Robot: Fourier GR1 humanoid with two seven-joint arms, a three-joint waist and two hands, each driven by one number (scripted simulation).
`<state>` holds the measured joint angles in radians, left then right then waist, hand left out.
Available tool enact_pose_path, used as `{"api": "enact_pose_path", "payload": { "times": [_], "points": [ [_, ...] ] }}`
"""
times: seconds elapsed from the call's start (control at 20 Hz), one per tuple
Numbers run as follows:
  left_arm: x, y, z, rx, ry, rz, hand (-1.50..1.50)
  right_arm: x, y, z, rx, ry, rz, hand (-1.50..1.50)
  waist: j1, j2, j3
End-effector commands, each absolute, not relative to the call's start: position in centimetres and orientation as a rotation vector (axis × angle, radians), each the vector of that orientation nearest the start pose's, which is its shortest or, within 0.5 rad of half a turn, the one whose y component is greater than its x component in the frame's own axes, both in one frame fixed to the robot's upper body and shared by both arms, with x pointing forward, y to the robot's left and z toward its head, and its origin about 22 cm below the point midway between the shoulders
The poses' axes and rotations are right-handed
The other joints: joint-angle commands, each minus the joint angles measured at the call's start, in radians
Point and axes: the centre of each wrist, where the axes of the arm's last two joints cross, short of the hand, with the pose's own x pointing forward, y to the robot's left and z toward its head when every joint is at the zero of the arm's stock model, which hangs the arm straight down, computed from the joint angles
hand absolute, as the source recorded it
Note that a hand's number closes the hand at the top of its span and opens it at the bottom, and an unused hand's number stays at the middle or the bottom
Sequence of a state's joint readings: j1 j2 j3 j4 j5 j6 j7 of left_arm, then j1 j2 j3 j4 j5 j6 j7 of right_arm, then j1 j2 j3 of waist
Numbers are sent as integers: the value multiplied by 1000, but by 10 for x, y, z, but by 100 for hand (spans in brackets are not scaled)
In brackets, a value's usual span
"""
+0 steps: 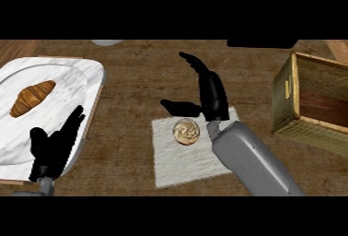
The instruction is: Pick the cupcake from the placemat and place it in the basket
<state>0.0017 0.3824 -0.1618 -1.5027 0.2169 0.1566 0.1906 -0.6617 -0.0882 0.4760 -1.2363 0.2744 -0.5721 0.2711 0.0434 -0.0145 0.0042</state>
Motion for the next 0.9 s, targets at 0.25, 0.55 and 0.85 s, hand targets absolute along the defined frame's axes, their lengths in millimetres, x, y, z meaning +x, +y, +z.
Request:
{"api": "enact_pose_path", "payload": {
  "times": [0.25, 0.55, 0.85],
  "points": [
    [199, 301, -40, 183, -1007, -45, 0, 368, -65, 141, -877, -1489, 736, -150, -65, -24, -19],
    [195, 300, -41, 170, -999, -19, 0, 356, -27, 211, -888, -1249, 946, -150, -77, -21, -12],
    [184, 302, -44, 184, -1000, -4, 0, 344, -15, 253, -798, -1041, 1104, -150, -81, -17, -8]
  ]
}}
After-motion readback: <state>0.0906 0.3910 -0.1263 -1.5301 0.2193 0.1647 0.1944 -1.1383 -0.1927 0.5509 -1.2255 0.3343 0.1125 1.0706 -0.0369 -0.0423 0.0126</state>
